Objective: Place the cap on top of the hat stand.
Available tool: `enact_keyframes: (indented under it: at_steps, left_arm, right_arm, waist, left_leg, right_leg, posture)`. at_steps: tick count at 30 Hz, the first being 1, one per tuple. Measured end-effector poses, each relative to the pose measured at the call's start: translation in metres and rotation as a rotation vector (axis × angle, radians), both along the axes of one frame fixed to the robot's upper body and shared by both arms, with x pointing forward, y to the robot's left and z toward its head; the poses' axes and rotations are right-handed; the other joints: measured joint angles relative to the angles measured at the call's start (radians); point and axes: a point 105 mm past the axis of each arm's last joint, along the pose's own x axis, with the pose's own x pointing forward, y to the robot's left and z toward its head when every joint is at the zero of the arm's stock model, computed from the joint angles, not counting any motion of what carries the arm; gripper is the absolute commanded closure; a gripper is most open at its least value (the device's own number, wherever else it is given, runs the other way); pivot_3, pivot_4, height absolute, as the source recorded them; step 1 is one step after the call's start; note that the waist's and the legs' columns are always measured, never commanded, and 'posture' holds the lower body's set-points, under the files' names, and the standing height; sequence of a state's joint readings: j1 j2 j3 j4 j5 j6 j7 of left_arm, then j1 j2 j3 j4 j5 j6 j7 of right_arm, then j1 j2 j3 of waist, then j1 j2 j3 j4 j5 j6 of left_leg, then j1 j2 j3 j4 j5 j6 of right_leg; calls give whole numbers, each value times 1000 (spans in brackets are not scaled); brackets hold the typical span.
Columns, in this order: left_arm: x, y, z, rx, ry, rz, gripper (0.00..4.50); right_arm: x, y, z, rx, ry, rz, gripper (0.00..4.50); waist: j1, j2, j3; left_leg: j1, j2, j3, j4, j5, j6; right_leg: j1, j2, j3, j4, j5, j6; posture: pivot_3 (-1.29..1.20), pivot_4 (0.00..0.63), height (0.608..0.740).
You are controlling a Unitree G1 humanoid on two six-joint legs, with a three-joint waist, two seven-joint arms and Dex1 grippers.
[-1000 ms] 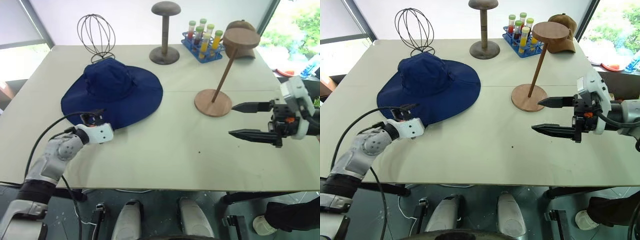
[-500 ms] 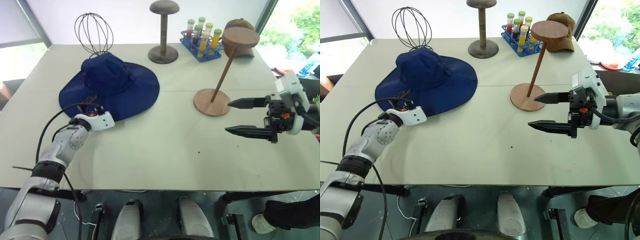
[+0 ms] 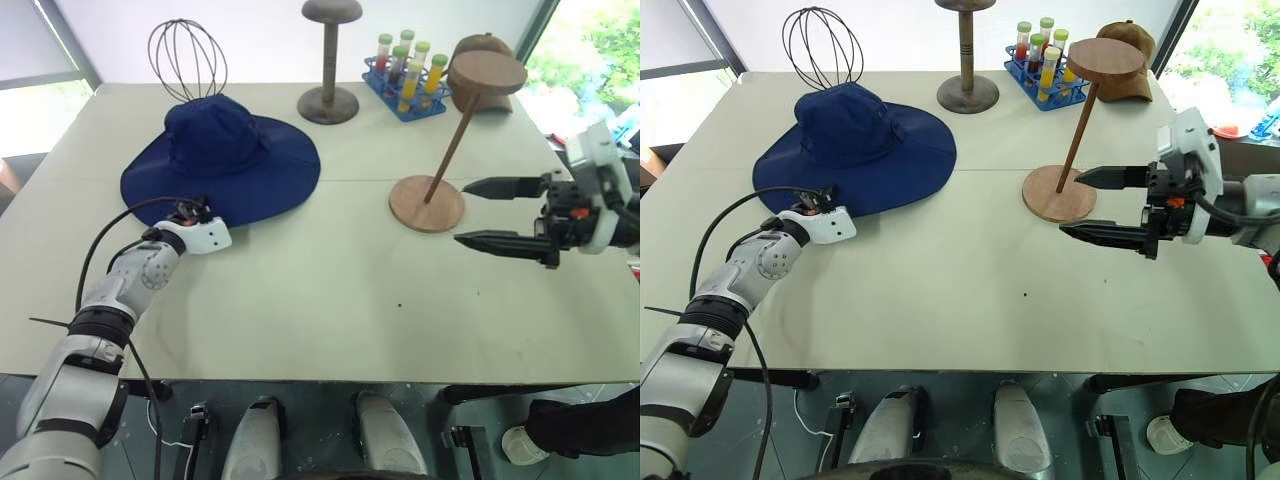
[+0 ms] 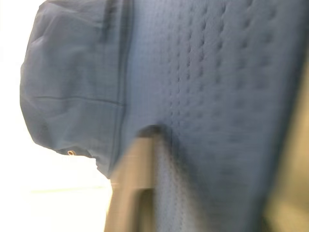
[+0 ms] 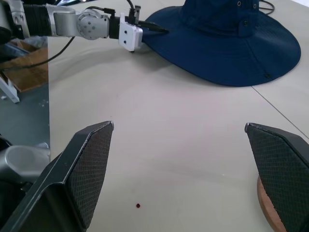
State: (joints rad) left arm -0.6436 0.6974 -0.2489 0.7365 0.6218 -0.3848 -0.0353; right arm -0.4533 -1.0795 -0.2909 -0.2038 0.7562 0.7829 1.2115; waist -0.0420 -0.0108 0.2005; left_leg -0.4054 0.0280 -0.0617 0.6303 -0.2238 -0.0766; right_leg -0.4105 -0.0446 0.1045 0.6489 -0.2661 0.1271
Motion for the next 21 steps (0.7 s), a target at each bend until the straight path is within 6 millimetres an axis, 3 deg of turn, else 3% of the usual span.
enact_keyframes:
  at_steps: [6,9,15,21]
  left_arm:
    - [5,0,5,-141,92,36,4475]
    - [14,-7,27,-287,133,54,4475]
    - [27,-29,123,-591,107,9,4475]
    - [27,-65,195,-818,101,-103,4475]
  right_arm:
    - [6,-7,4,-17,-59,-39,0]
    - [7,-14,7,-15,-68,-63,0]
    - [8,-27,16,-18,-108,-105,0]
    - [9,-41,25,-10,-142,-159,0]
  waist:
    - [1,0,0]
    - [3,-2,1]
    - [-2,-2,1]
    - [-2,-3,2]
  left_leg:
    - [-1,0,0,1,0,0]
    - [-2,0,-1,1,0,0]
    - [-3,0,-1,0,0,0]
    - [-3,0,-1,0,0,0]
  right_leg:
    - [0,0,0,0,0,0]
    - [-1,0,-1,0,0,0]
    - [-1,0,-1,-1,0,2]
    - [-1,0,-1,-1,0,3]
  posture:
    - [0,150,740]
    - [0,150,740]
    - [0,150,740]
    - [0,150,740]
